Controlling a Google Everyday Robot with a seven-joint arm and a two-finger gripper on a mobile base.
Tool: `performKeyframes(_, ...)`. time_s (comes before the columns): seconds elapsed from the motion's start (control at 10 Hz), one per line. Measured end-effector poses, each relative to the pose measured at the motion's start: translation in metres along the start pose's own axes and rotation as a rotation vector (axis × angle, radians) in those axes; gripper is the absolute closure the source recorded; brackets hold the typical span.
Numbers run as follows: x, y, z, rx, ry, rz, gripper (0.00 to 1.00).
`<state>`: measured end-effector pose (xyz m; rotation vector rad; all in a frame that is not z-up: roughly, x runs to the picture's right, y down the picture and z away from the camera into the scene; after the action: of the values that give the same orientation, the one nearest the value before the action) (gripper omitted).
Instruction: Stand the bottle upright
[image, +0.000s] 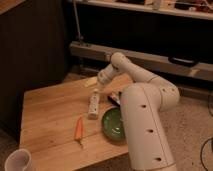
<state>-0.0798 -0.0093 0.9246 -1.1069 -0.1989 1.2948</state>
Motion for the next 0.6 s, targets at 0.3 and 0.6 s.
performKeyframes(0.3, 0.000, 0.001, 0.007, 0.066, 0.006, -0.016, 0.20)
performKeyframes(0.6, -0.001, -0.004, 0.015, 0.091, 0.015, -0.015, 0.20)
